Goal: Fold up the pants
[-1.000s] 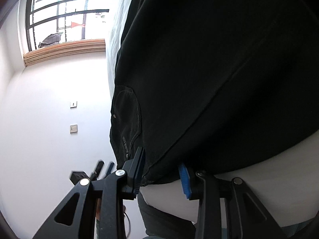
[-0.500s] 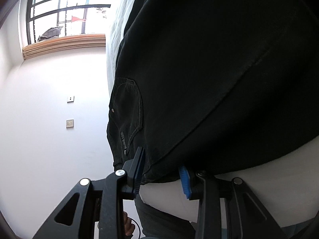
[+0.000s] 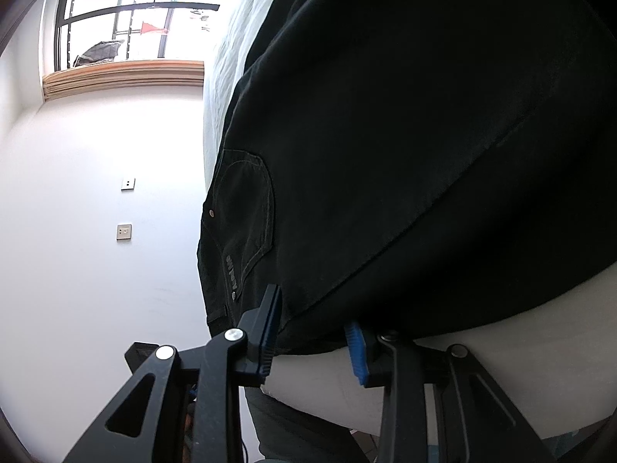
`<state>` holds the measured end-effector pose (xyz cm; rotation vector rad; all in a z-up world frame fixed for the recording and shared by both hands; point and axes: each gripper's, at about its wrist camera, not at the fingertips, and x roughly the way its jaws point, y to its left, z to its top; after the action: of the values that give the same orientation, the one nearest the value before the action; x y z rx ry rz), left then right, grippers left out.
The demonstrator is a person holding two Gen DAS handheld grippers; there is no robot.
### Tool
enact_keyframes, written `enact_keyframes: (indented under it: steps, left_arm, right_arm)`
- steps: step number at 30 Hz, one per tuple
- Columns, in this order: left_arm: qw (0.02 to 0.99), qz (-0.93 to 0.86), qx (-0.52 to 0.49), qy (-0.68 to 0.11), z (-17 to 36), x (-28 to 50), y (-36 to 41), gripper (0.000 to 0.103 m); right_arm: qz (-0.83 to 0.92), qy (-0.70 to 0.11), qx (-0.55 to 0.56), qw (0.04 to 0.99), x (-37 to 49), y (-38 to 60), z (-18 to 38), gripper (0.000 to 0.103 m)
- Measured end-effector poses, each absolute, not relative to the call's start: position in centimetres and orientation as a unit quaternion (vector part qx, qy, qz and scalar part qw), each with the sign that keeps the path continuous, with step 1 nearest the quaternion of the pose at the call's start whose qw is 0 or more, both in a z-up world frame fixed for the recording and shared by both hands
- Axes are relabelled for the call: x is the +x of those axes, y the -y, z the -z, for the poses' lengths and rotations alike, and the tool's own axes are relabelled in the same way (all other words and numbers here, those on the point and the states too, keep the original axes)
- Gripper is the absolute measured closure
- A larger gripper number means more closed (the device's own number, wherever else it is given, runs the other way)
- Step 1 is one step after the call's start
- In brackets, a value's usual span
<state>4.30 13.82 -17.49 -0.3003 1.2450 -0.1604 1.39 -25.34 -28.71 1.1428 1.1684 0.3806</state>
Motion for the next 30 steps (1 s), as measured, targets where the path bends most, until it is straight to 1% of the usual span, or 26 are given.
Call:
enact_keyframes:
  steps: [3,4,5,6,8,10,11,12,16,21,23,30]
  left_arm:
    - [0.805,0.078,-0.13,-0.574,16.6,4.6,-12.8,0.074]
    - [0.809,0.082,-0.128,-0.568,16.3,4.6,-12.8,0.083]
    - [0.811,0.086,-0.129,-0.564,16.1,4.8,-12.9,0.084]
    - [0.812,0.09,-0.129,-0.562,16.2,5.0,-13.1,0.085]
    - [0.813,0.095,-0.126,-0.56,16.4,5.6,-13.6,0.086]
    - [0.812,0.098,-0.137,-0.559,16.8,6.1,-14.7,0.087]
    - [0.813,0.098,-0.138,-0.557,16.7,6.3,-15.0,0.09]
    - [0.818,0.089,-0.13,-0.553,16.5,6.5,-15.4,0.098]
    - [0.82,0.086,-0.141,-0.548,16.8,7.5,-17.1,0.098]
    - [0.812,0.083,-0.138,-0.561,19.0,8.0,-17.9,0.098]
    - [0.813,0.083,-0.141,-0.559,19.7,8.0,-18.4,0.098]
    - [0.819,0.077,-0.144,-0.551,20.1,7.6,-18.9,0.097]
  right_arm:
    - [-0.168,-0.52,0.498,0.674,1.6,25.2,28.4,0.068]
    - [-0.167,-0.519,0.495,0.676,1.6,25.0,28.3,0.068]
    - [-0.167,-0.518,0.492,0.679,1.6,24.9,28.2,0.073]
    - [-0.168,-0.518,0.485,0.684,1.7,24.7,27.9,0.084]
    - [-0.17,-0.515,0.47,0.697,1.8,24.5,27.2,0.092]
    - [-0.177,-0.51,0.468,0.699,1.9,24.2,26.8,0.092]
    - [-0.179,-0.51,0.464,0.702,2.0,23.9,26.6,0.093]
    - [-0.183,-0.509,0.46,0.704,2.1,23.5,26.3,0.094]
    - [-0.195,-0.514,0.457,0.699,2.5,22.0,26.4,0.095]
    - [-0.195,-0.529,0.456,0.689,2.1,20.8,27.1,0.095]
    - [-0.189,-0.542,0.458,0.679,1.9,20.6,28.2,0.095]
    - [-0.184,-0.543,0.476,0.667,1.5,20.1,29.4,0.097]
